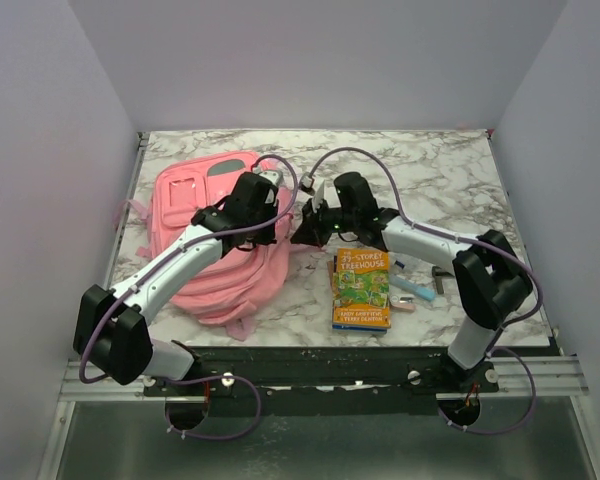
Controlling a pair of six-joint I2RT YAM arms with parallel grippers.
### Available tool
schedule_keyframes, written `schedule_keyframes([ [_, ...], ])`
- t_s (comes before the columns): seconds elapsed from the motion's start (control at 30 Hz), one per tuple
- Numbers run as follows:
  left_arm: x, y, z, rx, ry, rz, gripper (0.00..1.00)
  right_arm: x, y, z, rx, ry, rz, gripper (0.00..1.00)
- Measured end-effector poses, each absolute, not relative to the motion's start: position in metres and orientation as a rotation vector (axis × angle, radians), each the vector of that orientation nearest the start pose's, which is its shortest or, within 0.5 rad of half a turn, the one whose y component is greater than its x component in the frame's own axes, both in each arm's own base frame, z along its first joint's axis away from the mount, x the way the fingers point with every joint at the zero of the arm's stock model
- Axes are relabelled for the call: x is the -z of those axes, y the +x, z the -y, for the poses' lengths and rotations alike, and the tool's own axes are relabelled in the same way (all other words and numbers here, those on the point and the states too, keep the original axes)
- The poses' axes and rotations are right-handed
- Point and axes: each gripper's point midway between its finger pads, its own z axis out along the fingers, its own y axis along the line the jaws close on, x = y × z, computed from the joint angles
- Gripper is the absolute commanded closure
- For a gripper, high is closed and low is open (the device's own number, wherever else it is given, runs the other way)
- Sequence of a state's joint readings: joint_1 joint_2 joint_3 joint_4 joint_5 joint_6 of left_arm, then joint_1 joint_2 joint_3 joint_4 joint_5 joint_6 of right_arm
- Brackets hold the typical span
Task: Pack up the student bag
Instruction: Unzip the student bag at the center of the board.
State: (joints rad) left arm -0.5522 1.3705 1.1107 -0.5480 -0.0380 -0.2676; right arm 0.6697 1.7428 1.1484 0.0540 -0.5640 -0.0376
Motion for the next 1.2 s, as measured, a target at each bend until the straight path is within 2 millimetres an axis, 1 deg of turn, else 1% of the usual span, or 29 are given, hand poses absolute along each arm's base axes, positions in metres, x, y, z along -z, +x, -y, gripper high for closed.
schedule_keyframes([
  [0.1, -0.156, 0.306, 0.193, 0.353, 0.281, -2.407, 1.00, -0.133, 0.295, -0.368, -1.104, -1.000, -1.941, 0.99],
  [0.17, -0.153, 0.301, 0.192, 0.360, 0.259, -2.437, 1.00, -0.130, 0.284, -0.368, -1.179, -0.941, -1.977, 0.99],
  [0.3, -0.149, 0.293, 0.192, 0.379, 0.233, -2.477, 1.00, -0.126, 0.269, -0.373, -1.304, -0.808, -2.037, 1.00],
  [0.47, -0.147, 0.291, 0.189, 0.376, 0.208, -2.496, 1.00, -0.123, 0.248, -0.394, -1.512, -0.636, -2.083, 0.99],
  [0.53, -0.146, 0.290, 0.187, 0.371, 0.203, -2.503, 1.00, -0.120, 0.242, -0.400, -1.599, -0.569, -2.095, 0.99],
  [0.63, -0.143, 0.290, 0.184, 0.363, 0.197, -2.512, 1.00, -0.117, 0.241, -0.405, -1.686, -0.492, -2.126, 0.99],
  [0.73, -0.144, 0.289, 0.183, 0.363, 0.195, -2.508, 1.00, -0.119, 0.239, -0.407, -1.716, -0.468, -2.137, 0.99],
  [0.9, -0.149, 0.288, 0.182, 0.368, 0.195, -2.494, 1.00, -0.119, 0.226, -0.412, -1.727, -0.489, -2.152, 0.99],
  [0.93, -0.152, 0.293, 0.183, 0.369, 0.191, -2.470, 1.00, -0.117, 0.218, -0.411, -1.738, -0.506, -2.174, 0.99],
  [1.0, -0.164, 0.311, 0.186, 0.387, 0.170, -2.386, 1.00, -0.110, 0.200, -0.412, -1.757, -0.543, -2.222, 0.99],
  [1.03, -0.167, 0.316, 0.187, 0.392, 0.166, -2.364, 0.94, -0.108, 0.195, -0.412, -1.763, -0.550, -2.238, 0.99],
  [1.07, -0.171, 0.321, 0.187, 0.394, 0.162, -2.342, 0.85, -0.107, 0.189, -0.412, -1.774, -0.567, -2.251, 0.99],
  [1.1, -0.173, 0.324, 0.187, 0.396, 0.163, -2.327, 0.70, -0.107, 0.185, -0.412, -1.786, -0.582, -2.259, 0.99],
  [1.17, -0.176, 0.326, 0.187, 0.394, 0.170, -2.313, 0.50, -0.107, 0.186, -0.408, -1.798, -0.586, -2.268, 0.99],
  [1.2, -0.176, 0.327, 0.187, 0.389, 0.179, -2.311, 0.45, -0.106, 0.189, -0.405, -1.797, -0.577, -2.274, 0.99],
])
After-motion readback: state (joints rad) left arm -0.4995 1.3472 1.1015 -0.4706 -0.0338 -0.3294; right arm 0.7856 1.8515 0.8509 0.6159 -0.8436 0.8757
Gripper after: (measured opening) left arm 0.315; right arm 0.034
